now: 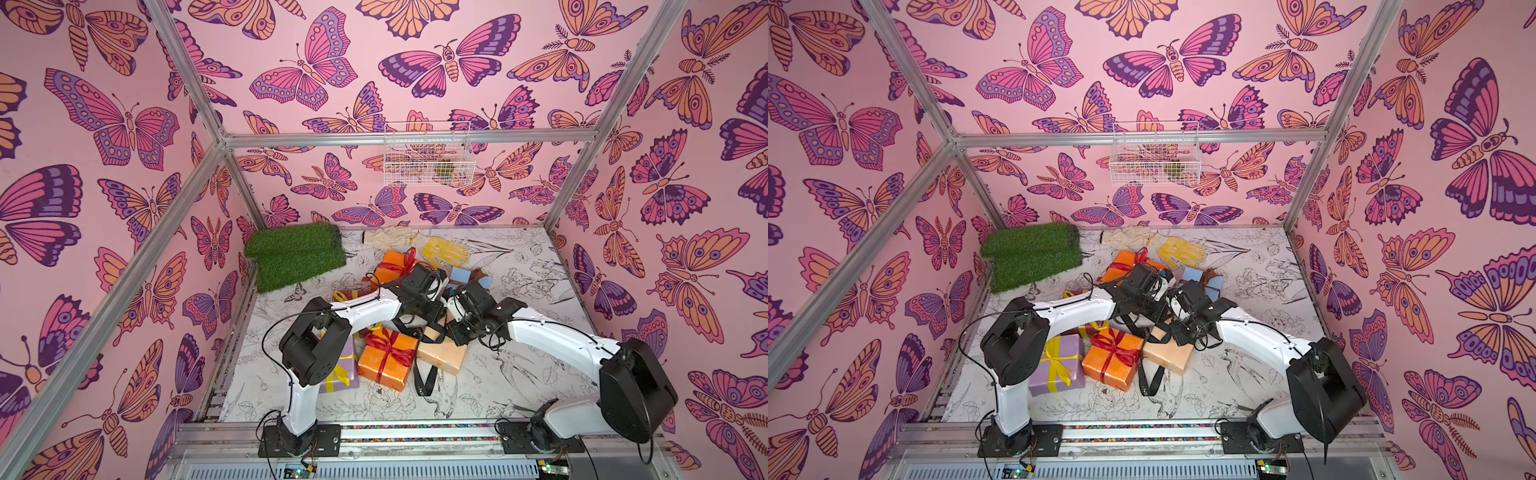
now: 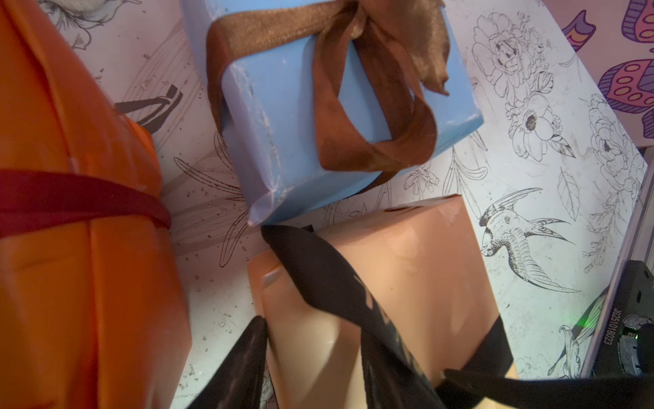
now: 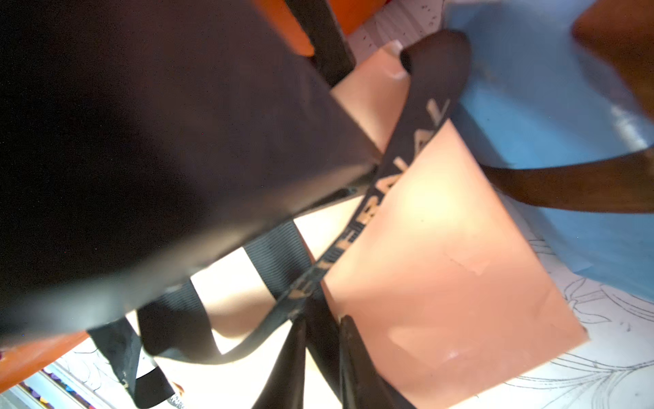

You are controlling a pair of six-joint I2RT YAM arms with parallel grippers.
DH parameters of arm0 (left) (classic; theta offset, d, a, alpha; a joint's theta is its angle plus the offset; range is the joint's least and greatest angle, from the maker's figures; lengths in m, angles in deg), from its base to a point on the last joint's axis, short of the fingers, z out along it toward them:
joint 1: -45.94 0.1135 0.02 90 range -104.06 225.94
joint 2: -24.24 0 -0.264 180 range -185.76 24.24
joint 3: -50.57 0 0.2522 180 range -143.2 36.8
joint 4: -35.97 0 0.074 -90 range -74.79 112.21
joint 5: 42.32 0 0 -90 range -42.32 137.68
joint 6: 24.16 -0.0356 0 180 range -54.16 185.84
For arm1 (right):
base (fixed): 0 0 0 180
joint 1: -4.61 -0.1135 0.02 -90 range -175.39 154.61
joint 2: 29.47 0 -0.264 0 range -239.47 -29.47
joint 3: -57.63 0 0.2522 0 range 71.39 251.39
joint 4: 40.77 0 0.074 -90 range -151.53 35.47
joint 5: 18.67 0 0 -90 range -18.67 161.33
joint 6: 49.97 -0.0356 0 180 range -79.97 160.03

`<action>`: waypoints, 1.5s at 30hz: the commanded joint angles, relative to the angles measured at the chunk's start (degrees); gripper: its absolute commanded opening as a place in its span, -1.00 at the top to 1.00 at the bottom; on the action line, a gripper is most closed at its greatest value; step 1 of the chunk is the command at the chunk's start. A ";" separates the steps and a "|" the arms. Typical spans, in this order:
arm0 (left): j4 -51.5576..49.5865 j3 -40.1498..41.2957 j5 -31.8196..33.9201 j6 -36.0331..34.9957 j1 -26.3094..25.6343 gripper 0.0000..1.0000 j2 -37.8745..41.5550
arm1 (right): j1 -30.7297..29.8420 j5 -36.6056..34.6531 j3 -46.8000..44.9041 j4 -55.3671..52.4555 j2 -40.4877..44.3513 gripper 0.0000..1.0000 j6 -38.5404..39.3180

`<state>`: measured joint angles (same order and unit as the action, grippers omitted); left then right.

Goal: Untie the ribbon bows on the gift boxes
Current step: Pull the ribbon from the gift box.

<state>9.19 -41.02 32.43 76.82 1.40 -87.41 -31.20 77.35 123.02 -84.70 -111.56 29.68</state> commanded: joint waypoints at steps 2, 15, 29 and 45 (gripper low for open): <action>-1.36 0.02 -1.45 0.33 0.32 0.08 -2.78 | -0.88 -0.13 0.61 -3.06 -0.75 0.76 0.27; -1.36 0.39 -1.43 0.53 0.32 0.09 -2.98 | -0.84 2.60 1.26 -2.72 3.26 1.00 -0.04; -1.24 1.54 -1.98 0.98 0.32 0.12 -2.43 | -0.84 1.66 4.97 -4.58 10.16 1.00 -0.81; -0.56 2.49 -2.75 1.58 0.32 0.12 -0.93 | -0.86 -0.66 13.85 -9.36 15.99 1.00 -0.43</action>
<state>10.48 -40.78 30.73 77.44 1.40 -87.65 -31.55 77.55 134.24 -92.46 -97.41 29.40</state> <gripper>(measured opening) 0.442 0.044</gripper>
